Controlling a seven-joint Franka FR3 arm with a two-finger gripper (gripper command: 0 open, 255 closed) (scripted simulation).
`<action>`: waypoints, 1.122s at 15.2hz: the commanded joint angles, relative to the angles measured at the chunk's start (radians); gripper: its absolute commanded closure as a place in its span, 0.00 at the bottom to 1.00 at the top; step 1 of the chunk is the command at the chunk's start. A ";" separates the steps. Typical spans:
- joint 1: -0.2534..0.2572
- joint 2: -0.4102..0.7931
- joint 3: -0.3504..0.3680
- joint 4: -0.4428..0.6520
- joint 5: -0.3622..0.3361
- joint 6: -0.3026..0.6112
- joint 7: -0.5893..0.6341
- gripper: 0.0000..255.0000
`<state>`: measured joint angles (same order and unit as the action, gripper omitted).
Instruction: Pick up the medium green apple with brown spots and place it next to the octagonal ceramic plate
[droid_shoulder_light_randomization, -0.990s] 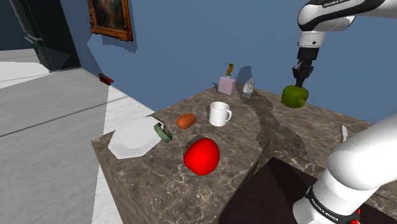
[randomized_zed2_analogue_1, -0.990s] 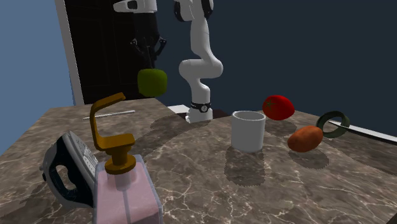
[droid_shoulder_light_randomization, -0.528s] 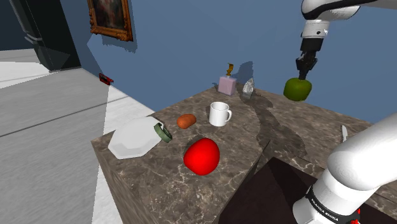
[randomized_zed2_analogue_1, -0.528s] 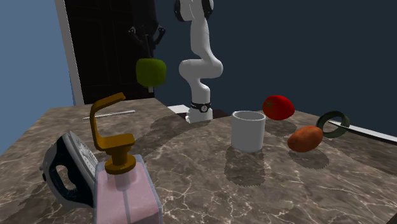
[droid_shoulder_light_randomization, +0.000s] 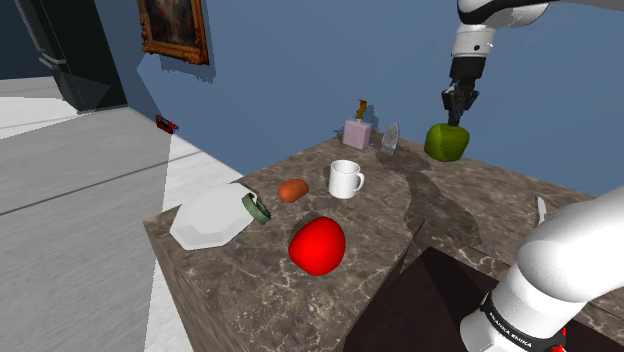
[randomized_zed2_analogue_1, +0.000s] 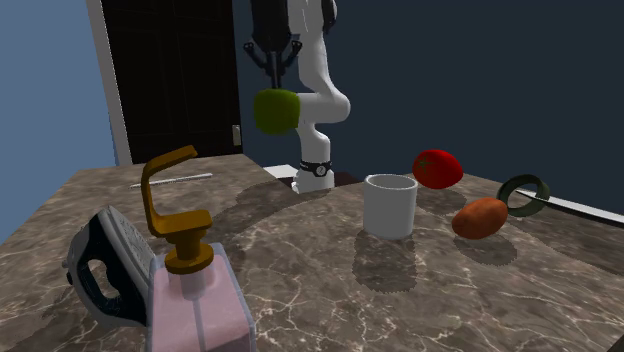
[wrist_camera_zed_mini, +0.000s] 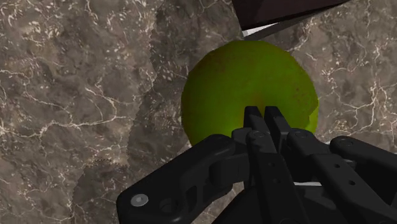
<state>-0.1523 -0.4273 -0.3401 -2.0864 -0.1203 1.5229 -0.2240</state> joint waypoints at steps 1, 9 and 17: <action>0.014 -0.033 0.040 -0.035 0.016 0.000 0.056 1.00; 0.083 -0.058 0.188 -0.074 0.107 0.009 0.253 1.00; 0.157 -0.013 0.329 -0.045 0.200 0.035 0.442 1.00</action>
<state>-0.0041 -0.4547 -0.0277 -2.1434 0.0685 1.5527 0.1941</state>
